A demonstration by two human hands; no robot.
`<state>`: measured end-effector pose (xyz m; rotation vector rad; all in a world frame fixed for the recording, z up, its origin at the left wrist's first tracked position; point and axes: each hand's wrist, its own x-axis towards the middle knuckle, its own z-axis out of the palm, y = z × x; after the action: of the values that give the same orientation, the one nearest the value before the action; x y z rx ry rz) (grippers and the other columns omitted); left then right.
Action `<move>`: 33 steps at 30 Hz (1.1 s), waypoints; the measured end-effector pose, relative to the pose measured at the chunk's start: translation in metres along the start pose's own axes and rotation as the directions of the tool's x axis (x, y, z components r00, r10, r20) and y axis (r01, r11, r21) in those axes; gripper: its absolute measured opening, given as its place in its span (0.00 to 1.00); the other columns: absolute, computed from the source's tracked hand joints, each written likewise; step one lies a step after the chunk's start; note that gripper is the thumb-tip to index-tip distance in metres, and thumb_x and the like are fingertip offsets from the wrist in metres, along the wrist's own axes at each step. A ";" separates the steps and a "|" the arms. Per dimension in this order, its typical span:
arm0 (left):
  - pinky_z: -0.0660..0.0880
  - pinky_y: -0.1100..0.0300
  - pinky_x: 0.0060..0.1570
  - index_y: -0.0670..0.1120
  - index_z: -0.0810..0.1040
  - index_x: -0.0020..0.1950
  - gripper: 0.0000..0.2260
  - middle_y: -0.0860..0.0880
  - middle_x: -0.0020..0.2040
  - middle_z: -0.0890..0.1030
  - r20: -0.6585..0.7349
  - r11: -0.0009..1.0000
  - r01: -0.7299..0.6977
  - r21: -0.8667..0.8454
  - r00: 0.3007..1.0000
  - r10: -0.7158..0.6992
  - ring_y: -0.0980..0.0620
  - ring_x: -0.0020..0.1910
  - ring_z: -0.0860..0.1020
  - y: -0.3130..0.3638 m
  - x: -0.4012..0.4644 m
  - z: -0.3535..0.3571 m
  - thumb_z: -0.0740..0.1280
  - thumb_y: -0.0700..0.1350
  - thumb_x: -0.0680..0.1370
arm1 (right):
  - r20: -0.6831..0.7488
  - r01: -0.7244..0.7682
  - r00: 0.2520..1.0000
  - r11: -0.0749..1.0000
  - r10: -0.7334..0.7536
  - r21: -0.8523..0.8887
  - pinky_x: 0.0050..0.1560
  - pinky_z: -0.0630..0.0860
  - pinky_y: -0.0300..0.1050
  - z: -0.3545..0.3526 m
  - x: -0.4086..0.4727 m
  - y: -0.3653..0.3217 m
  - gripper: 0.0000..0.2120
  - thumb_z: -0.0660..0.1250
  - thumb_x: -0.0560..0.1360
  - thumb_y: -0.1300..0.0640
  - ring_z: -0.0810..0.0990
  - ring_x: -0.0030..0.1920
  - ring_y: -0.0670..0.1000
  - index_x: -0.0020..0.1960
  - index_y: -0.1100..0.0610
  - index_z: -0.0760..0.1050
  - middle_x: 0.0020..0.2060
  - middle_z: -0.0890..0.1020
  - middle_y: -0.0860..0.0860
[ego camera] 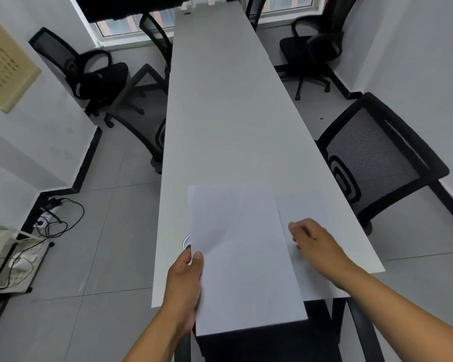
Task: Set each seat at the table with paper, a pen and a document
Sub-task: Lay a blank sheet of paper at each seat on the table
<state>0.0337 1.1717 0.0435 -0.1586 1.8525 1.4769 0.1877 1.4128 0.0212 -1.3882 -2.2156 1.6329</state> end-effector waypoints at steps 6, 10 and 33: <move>0.82 0.39 0.65 0.49 0.84 0.65 0.14 0.47 0.58 0.90 0.022 0.997 -0.072 -0.024 0.997 0.072 0.43 0.57 0.89 0.027 -0.023 -0.005 0.59 0.45 0.91 | 0.204 -0.106 0.978 0.930 0.034 0.352 0.55 0.85 0.50 0.020 -0.058 -0.050 0.06 0.68 0.84 0.55 0.90 0.49 0.48 0.60 0.52 0.80 0.50 0.90 0.46; 0.83 0.38 0.64 0.50 0.85 0.62 0.15 0.47 0.56 0.90 0.005 0.991 -0.133 0.025 0.991 0.132 0.42 0.56 0.89 0.044 -0.038 -0.014 0.58 0.45 0.91 | 0.110 -0.022 0.994 0.932 -0.019 0.362 0.58 0.86 0.58 0.020 -0.078 -0.076 0.11 0.67 0.83 0.60 0.90 0.51 0.51 0.62 0.50 0.81 0.52 0.90 0.46; 0.86 0.42 0.57 0.51 0.84 0.62 0.08 0.51 0.55 0.90 -0.007 0.897 -0.440 -0.037 0.898 0.440 0.47 0.53 0.90 0.121 -0.131 -0.149 0.68 0.40 0.87 | -0.175 0.332 0.939 0.914 -0.296 0.233 0.57 0.85 0.60 0.079 -0.210 -0.216 0.09 0.67 0.81 0.57 0.88 0.50 0.46 0.55 0.43 0.80 0.51 0.87 0.40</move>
<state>-0.0061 1.0350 0.2278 0.2656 1.9433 1.8123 0.1381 1.2044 0.2481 -0.9838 -1.9409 1.5887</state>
